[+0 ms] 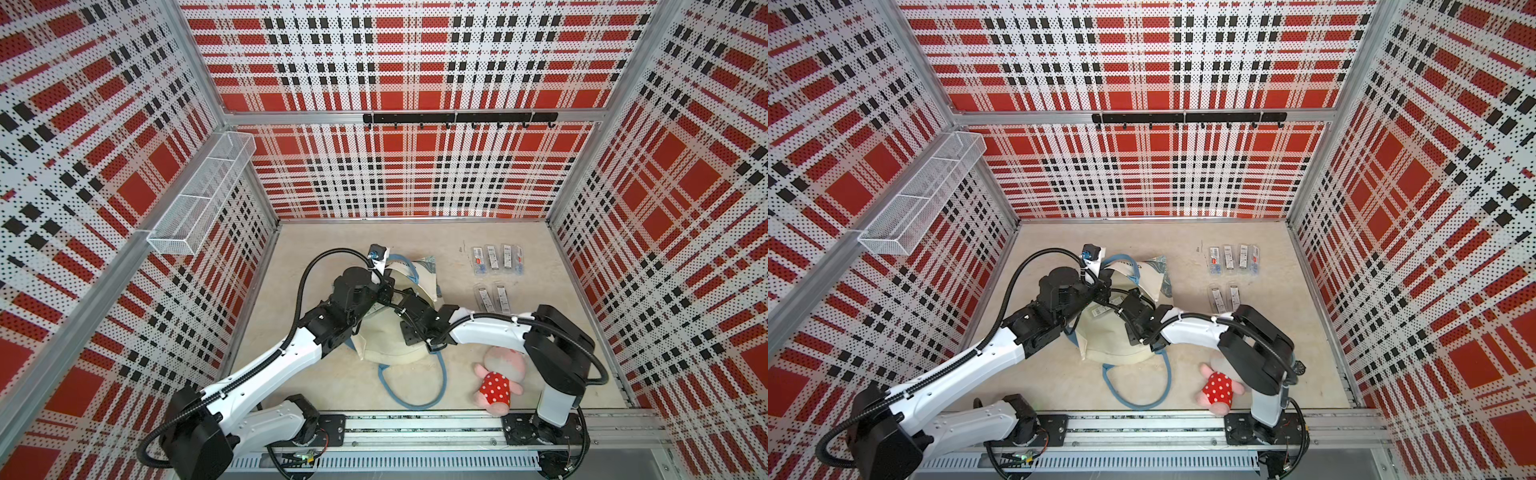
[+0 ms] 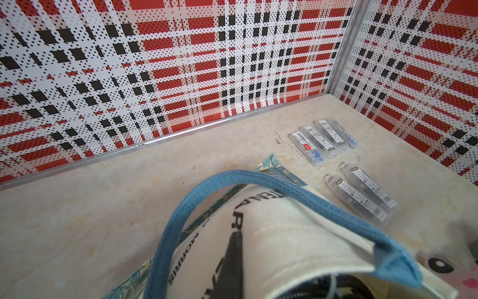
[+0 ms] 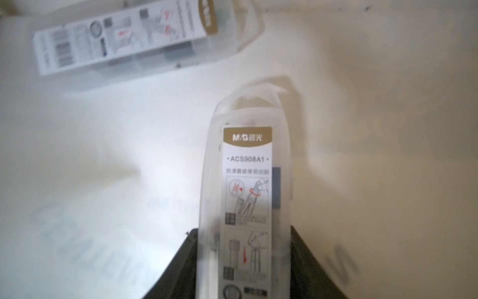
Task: Take out the compass set from the canvas bag
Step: Pick up the compass set from the canvas bag, then place the compass set at the center of the board.
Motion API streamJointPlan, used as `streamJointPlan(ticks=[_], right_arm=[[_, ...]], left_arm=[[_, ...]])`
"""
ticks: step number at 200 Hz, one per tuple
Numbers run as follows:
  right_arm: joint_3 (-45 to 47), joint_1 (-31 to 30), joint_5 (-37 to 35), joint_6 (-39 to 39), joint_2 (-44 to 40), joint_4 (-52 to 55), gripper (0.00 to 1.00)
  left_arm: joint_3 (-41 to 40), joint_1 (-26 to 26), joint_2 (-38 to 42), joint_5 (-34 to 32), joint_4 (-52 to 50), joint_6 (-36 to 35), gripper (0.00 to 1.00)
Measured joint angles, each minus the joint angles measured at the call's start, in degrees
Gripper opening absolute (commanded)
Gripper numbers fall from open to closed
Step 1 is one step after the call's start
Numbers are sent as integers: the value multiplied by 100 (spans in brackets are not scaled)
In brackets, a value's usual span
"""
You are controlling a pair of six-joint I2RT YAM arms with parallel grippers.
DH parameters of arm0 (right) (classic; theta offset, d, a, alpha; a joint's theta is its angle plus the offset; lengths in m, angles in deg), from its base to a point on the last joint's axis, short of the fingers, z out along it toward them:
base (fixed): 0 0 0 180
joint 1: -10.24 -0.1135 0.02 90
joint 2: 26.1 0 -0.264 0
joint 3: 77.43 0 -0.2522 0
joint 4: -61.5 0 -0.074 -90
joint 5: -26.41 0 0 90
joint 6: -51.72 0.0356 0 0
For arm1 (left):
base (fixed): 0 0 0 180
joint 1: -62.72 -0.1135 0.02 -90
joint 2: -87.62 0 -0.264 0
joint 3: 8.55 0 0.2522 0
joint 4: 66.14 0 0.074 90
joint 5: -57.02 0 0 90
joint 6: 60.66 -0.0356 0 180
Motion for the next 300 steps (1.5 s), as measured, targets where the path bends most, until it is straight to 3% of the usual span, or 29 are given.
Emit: streamJointPlan(ticks=[77, 132, 160, 171, 194, 205, 231, 272, 300], right_arm=[[511, -221, 1246, -833, -1799, 149, 35], [225, 103, 866, -1209, -2981, 1530, 35], [76, 1320, 710, -1414, -3429, 1886, 37], [162, 2277, 944, -1510, -3604, 1834, 36], [675, 4924, 1086, -1596, -3539, 1364, 34], [916, 5608, 1071, -1624, -3228, 1209, 34], [1178, 5855, 1397, -1694, -2481, 1091, 34], [1401, 6122, 1545, -1961, -2542, 811, 36], [1296, 6448, 1432, -2079, -2039, 514, 39]], left_arm=[[-31, -4, -28, -20, 101, 76, 0], [-31, -4, -74, -20, 98, 81, 0], [-31, -2, -92, 17, 81, 81, 0], [-31, 7, -118, 48, 76, 81, 0], [-33, -17, -92, 35, 114, 103, 0], [-33, -26, -83, 48, 133, 107, 0], [-33, -20, -59, 142, 136, 101, 0], [-33, -9, -57, 323, 136, 98, 0], [-33, 9, -52, 413, 133, 98, 0]])
